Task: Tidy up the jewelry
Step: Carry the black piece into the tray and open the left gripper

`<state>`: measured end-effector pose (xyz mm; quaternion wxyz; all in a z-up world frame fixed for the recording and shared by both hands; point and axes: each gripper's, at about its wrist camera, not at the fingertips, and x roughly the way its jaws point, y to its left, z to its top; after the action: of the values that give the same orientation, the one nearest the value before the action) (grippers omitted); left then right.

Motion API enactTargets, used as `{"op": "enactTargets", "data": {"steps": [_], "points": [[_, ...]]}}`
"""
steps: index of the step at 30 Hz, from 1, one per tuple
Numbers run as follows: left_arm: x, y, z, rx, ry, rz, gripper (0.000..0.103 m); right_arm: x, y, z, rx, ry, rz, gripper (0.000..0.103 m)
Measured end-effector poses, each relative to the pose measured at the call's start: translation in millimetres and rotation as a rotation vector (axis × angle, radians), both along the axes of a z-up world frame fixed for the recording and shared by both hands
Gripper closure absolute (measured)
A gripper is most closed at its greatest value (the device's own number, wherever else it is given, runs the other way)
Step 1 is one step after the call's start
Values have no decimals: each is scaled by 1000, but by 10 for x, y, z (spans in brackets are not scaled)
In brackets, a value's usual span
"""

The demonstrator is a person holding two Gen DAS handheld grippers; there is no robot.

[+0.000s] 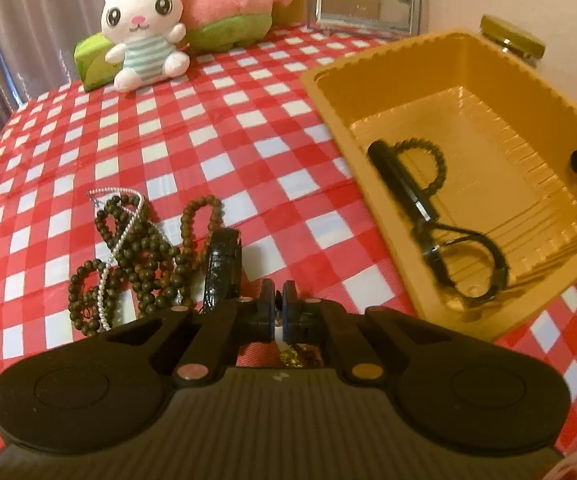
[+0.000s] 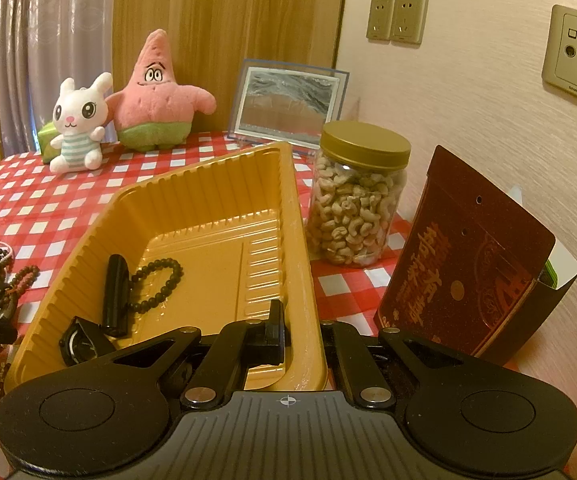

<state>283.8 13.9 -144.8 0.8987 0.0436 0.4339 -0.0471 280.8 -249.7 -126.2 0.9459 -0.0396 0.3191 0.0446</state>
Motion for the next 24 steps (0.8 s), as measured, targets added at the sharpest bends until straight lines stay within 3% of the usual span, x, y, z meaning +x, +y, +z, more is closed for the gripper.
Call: {"op": "enactTargets", "data": {"steps": [8, 14, 24], "points": [[-78, 20, 358, -60, -69, 13, 101, -2, 3, 0, 0, 1, -1, 99], [-33, -147, 611, -133, -110, -31, 101, -4, 13, 1, -1, 2, 1, 99], [168, -695, 541, -209, -85, -157, 101, -21, 45, 30, 3, -1, 8, 99]]}}
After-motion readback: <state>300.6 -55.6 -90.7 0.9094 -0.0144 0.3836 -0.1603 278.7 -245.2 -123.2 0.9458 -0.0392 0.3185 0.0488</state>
